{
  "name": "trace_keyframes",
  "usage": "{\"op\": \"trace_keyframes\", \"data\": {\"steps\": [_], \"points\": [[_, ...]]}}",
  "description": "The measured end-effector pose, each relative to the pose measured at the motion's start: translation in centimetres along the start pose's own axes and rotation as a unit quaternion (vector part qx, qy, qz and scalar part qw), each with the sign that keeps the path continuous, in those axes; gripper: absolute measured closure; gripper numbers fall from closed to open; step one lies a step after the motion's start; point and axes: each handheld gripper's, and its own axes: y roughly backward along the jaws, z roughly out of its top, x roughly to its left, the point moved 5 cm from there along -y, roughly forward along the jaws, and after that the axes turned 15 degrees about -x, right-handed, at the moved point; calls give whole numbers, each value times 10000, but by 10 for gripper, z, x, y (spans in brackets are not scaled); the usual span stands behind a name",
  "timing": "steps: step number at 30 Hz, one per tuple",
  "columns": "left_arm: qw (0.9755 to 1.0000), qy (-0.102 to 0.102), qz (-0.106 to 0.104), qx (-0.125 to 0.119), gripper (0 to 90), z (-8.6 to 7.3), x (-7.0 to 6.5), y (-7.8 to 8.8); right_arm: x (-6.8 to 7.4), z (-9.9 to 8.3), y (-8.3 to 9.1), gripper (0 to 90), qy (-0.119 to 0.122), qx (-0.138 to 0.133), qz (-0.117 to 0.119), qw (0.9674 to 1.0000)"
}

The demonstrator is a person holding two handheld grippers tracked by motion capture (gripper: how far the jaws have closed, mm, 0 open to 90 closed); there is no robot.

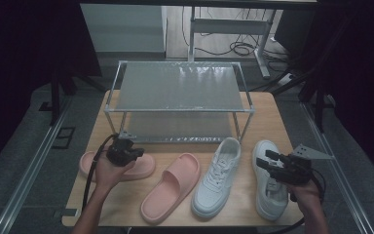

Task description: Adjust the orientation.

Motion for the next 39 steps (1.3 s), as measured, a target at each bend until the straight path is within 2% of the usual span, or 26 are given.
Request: {"op": "trace_keyframes", "data": {"steps": [4, 8, 13, 17, 19, 26, 27, 29, 33, 39], "points": [[9998, -58, 72, 190, 900, 4, 4, -16, -1, -2, -2, 444, 9, 22, -10, 10000], [9992, -2, 128, 383, 900, 1, 9, -32, -1, -2, -2, 444, 11, 29, -19, 10000], [9981, 166, 220, 550, 900, -4, 14, -50, 0, -3, -3, 443, 11, 48, -7, 10000], [9969, 131, 211, 750, 900, -8, 16, -60, -1, -4, -3, 443, -8, 62, -12, 10000], [9964, 212, 244, 789, 900, -10, 15, -62, -2, -4, -3, 443, -1, 67, -10, 10000], [9957, 110, 199, 902, 900, -13, 11, -61, -3, -3, -2, 443, -17, 52, -22, 10000], [9956, 155, 230, 900, 900, -15, 9, -60, -3, -4, -2, 442, -21, 50, -30, 10000], [9957, 207, 173, 885, 900, -17, 7, -57, -3, -4, -1, 442, -12, 55, -30, 10000], [9957, 145, 137, 903, 900, -25, 4, -48, -2, -2, 0, 442, 1, 44, -6, 10000], [9964, 169, 54, 834, 900, -37, -3, -33, -3, -4, -1, 442, -15, 63, -37, 10000]]}}
